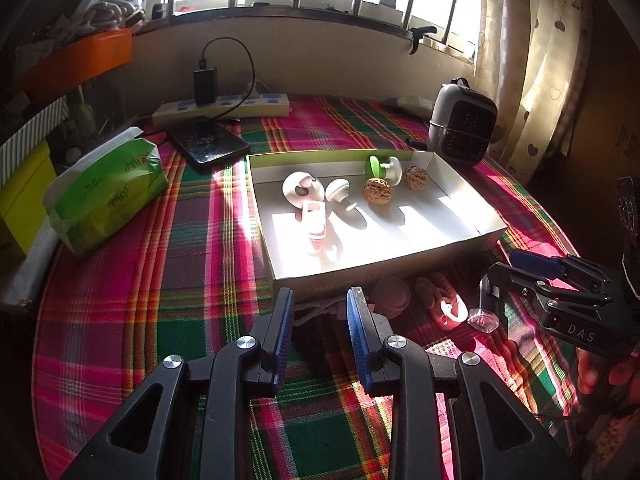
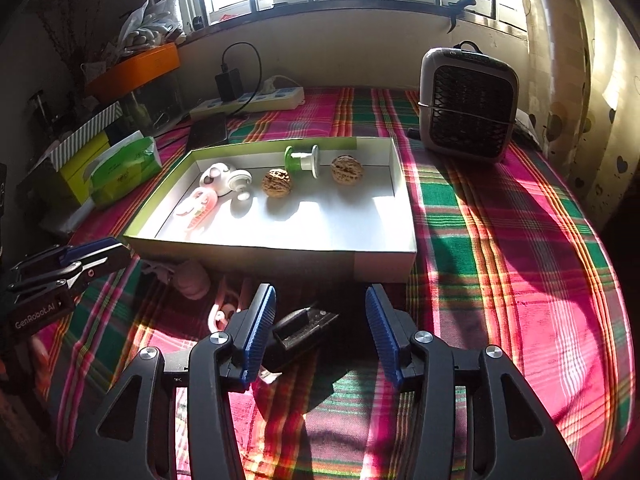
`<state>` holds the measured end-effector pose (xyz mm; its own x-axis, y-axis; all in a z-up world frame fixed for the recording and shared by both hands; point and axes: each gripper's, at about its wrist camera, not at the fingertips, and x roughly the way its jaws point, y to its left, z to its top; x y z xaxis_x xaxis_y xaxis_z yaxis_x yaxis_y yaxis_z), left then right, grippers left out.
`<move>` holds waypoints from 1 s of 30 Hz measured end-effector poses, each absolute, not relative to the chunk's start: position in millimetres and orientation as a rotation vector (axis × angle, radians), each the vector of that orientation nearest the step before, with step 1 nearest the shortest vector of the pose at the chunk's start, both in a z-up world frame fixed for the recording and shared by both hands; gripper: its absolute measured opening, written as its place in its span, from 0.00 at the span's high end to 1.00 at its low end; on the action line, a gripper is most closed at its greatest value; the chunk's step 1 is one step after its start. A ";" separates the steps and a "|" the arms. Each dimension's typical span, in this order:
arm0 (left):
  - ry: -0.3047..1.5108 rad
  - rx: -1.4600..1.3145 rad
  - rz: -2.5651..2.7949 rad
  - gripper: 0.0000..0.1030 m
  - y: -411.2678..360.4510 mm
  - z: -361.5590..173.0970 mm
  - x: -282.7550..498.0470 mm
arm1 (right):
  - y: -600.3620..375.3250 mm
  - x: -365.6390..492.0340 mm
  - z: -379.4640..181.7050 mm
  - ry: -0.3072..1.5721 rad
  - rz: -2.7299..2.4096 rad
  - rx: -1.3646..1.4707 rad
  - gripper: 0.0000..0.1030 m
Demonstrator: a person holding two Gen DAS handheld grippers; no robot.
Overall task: Organize objects
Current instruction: 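Withdraw the left tool toward the pink-and-white hook clip while the right tool approaches the black cylinder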
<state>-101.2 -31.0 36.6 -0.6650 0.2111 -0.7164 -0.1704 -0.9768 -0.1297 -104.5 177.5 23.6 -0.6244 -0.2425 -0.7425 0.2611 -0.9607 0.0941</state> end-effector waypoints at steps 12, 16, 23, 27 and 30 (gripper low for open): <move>-0.085 -1.202 2.651 0.75 -26.0 25.7 -100.2 | 179.3 -99.5 18.8 -0.032 -2.629 1.230 0.50; -0.085 -1.207 2.639 0.75 -24.2 23.7 -99.8 | 171.1 -100.0 17.3 -0.020 -2.617 1.235 0.50; -0.081 -1.204 2.618 0.75 -20.1 23.0 -98.0 | 164.9 -100.1 14.4 0.013 -2.638 1.247 0.50; -0.082 -1.207 2.602 0.75 -17.0 22.0 -97.1 | 164.9 -99.6 12.8 0.042 -2.657 1.267 0.42; -0.072 -1.211 2.591 0.75 -12.8 21.5 -96.5 | 167.2 -96.4 11.2 0.074 -2.663 1.275 0.41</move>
